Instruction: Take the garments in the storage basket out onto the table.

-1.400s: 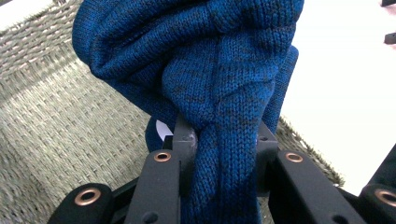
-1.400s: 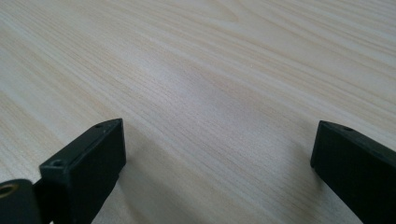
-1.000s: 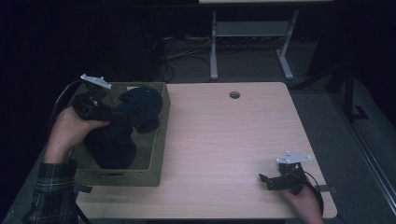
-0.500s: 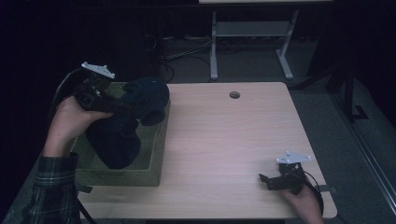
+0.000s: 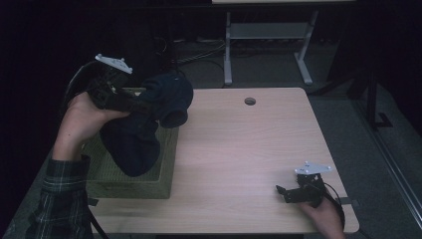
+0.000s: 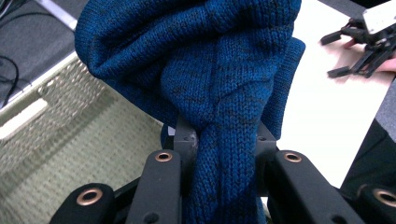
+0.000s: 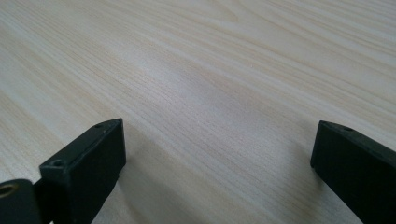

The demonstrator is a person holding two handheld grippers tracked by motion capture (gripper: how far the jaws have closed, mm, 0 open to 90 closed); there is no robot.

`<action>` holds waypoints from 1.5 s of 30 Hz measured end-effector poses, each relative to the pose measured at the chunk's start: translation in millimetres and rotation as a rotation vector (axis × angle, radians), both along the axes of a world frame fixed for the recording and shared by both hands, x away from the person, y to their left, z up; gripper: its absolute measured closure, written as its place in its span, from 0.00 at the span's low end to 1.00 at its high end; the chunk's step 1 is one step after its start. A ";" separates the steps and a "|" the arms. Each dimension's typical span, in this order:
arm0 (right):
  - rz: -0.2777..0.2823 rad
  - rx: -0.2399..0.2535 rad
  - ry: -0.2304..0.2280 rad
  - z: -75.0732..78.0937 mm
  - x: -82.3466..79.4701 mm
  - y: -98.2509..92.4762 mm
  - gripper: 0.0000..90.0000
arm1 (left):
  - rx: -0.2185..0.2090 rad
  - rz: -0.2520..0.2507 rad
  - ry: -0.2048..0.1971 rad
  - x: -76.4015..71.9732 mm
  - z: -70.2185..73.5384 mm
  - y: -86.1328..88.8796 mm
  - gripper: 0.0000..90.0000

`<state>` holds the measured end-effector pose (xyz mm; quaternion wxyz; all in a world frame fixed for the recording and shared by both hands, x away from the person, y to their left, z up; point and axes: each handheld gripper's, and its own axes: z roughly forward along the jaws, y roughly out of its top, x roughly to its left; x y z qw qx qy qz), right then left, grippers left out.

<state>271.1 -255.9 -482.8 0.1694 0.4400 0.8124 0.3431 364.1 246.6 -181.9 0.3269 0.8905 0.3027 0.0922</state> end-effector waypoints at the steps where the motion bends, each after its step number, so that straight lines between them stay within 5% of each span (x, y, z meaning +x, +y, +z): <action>1: -0.001 0.001 0.001 0.1 0.0 0.1 0.03 | -0.005 -0.006 -0.002 0.1 1.8 -2.3 0.80; 10: -0.001 0.000 0.001 0.0 0.0 0.1 0.03 | -0.034 -0.057 -0.003 3.2 7.1 -27.0 0.80; 28: -0.001 0.001 0.003 0.1 -0.1 0.1 0.03 | -0.016 -0.166 0.002 9.4 11.2 -89.6 0.80; 45: -0.004 0.001 0.006 0.3 -0.4 0.2 0.03 | -0.031 -0.228 0.027 17.1 -21.8 -157.1 0.80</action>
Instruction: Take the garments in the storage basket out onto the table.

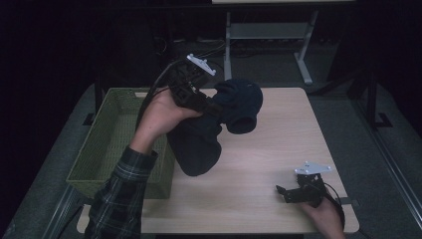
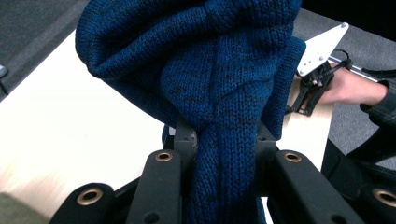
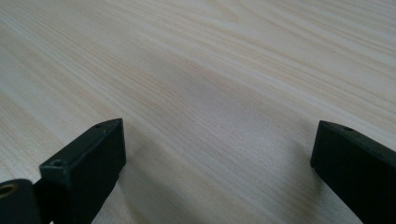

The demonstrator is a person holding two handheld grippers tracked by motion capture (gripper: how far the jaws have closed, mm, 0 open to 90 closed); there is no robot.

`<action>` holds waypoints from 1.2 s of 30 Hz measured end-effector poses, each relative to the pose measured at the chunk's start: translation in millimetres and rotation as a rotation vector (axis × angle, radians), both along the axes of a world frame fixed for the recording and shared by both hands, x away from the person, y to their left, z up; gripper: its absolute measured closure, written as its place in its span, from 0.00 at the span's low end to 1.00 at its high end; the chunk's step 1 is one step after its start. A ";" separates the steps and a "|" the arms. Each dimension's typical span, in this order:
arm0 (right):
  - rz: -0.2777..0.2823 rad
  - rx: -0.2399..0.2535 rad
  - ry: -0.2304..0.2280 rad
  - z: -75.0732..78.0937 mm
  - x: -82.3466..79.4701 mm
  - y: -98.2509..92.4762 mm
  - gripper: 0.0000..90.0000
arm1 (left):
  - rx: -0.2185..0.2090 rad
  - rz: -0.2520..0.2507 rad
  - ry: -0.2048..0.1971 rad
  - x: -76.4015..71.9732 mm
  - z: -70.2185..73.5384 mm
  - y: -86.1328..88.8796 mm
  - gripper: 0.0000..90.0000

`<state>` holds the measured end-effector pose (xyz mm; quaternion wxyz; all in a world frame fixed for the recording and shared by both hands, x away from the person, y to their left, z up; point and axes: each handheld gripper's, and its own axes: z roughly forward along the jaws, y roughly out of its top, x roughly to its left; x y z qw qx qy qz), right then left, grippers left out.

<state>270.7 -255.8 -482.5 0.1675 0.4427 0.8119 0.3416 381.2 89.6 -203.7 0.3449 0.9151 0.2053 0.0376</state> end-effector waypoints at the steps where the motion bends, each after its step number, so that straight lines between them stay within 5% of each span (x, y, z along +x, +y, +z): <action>1: 0.003 -0.002 -0.005 -0.1 0.3 -0.2 0.03 | 0.000 0.001 0.003 0.4 -2.9 -3.2 0.80; 36: 0.007 0.002 -0.005 -0.1 0.3 -0.1 0.03 | -0.012 -0.050 0.171 3.4 -127.7 -87.0 0.79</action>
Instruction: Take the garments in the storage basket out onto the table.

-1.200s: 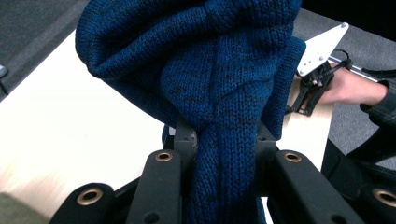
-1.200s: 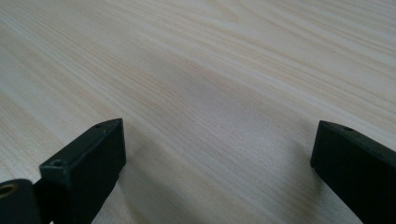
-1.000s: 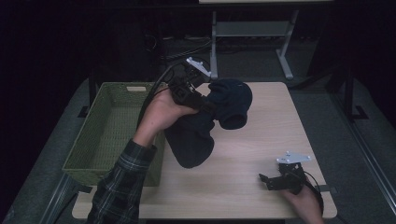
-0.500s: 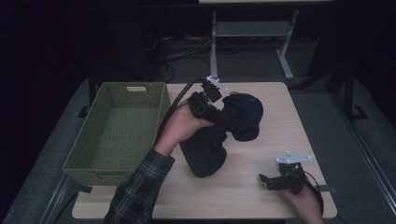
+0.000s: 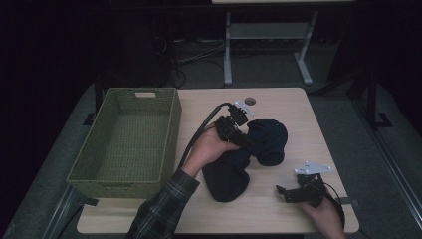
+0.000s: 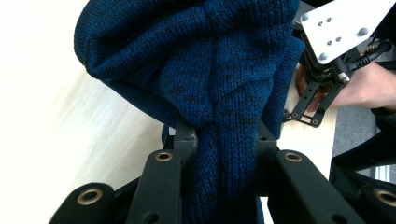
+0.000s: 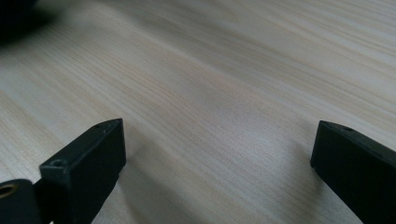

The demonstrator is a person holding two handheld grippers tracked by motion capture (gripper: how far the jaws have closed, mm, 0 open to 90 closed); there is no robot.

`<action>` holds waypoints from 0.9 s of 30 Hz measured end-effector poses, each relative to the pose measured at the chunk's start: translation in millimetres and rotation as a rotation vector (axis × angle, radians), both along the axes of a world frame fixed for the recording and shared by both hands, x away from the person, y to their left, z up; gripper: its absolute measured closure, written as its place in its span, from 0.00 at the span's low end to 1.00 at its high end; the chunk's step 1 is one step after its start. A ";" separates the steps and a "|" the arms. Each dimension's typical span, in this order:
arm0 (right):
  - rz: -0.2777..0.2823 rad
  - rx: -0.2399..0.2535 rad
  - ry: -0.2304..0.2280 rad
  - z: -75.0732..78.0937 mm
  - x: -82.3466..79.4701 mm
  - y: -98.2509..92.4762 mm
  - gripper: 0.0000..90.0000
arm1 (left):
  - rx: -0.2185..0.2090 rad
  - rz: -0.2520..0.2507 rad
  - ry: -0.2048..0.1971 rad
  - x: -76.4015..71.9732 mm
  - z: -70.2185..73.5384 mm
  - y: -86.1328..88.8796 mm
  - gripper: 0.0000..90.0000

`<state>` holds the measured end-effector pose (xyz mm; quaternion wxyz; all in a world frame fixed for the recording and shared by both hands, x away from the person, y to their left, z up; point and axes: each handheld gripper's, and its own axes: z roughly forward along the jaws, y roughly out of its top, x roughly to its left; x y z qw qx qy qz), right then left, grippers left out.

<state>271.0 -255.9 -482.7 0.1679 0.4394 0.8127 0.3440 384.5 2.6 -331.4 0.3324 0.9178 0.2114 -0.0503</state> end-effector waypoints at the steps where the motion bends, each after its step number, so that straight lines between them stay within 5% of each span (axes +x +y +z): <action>1: 0.003 0.000 0.000 0.0 -0.1 0.1 0.03 | -0.004 -0.002 0.008 0.1 -4.2 -2.7 0.79; 14: 0.004 -0.002 0.002 -0.1 -0.2 0.3 0.03 | -0.002 0.037 0.078 17.0 -49.6 -13.8 0.79; 27: 0.003 0.001 0.003 -0.1 -0.3 0.4 0.03 | 0.068 0.094 0.069 33.6 -82.3 -10.2 0.78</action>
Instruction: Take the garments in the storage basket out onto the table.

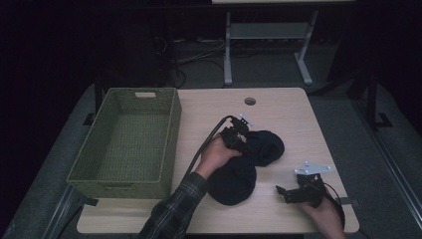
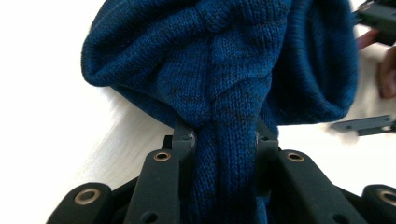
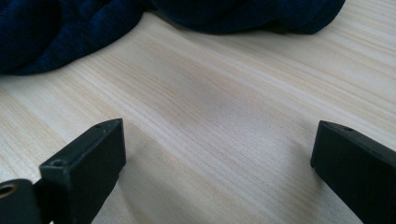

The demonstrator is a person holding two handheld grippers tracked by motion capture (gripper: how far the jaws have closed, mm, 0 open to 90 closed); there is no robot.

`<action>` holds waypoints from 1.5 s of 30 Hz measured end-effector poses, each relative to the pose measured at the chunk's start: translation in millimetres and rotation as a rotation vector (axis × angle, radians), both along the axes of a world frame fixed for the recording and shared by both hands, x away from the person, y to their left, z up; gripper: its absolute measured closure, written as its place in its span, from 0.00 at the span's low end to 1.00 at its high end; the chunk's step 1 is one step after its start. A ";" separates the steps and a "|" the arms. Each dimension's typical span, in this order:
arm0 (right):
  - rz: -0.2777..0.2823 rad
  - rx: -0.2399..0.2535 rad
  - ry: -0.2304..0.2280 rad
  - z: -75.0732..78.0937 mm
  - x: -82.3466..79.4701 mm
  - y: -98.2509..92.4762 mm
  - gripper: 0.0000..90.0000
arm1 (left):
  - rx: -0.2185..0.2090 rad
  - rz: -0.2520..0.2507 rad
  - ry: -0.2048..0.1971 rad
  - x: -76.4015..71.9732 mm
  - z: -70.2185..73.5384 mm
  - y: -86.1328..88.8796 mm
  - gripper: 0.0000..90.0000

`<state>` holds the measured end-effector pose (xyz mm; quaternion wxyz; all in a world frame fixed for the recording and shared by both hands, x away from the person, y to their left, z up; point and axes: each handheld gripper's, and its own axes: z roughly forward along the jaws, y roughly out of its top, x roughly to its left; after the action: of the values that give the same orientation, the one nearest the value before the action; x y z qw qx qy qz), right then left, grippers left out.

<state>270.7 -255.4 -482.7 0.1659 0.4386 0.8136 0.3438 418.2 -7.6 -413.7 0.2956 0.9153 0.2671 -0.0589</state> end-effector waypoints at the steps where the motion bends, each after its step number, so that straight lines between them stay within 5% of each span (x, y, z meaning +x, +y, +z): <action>1: 0.000 0.000 0.000 0.0 0.0 0.0 0.03 | -0.004 0.006 0.000 0.3 -1.6 0.7 0.78; 4: 0.000 0.000 0.000 0.0 0.0 0.0 0.03 | -0.006 0.006 -0.012 1.0 -1.2 2.6 0.73; 9: 0.000 -0.001 -0.001 -0.1 0.1 0.0 0.03 | -0.006 0.023 -0.052 -0.9 8.3 7.1 0.47; 13: 0.002 -0.001 -0.003 0.0 0.2 -0.1 0.03 | -0.011 0.039 -0.098 -4.3 19.6 13.8 0.37; 19: 0.000 -0.003 -0.002 -0.1 0.2 -0.2 0.03 | -0.041 0.043 -0.146 -10.7 39.2 28.7 0.32; 24: 0.000 -0.002 -0.001 0.0 0.1 -0.1 0.03 | -0.043 0.031 -0.169 -21.5 48.4 40.6 0.44; 34: 0.001 -0.003 -0.002 -0.1 0.2 -0.2 0.03 | -0.072 0.025 -0.169 -45.4 50.3 64.7 0.97; 45: 0.000 -0.003 -0.004 -0.1 0.2 -0.2 0.03 | -0.043 0.017 -0.160 -69.4 26.1 84.8 1.00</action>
<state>270.9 -255.6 -482.8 0.1681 0.4375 0.8140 0.3432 348.8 77.2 -387.6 0.3362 0.9082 0.2491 0.0109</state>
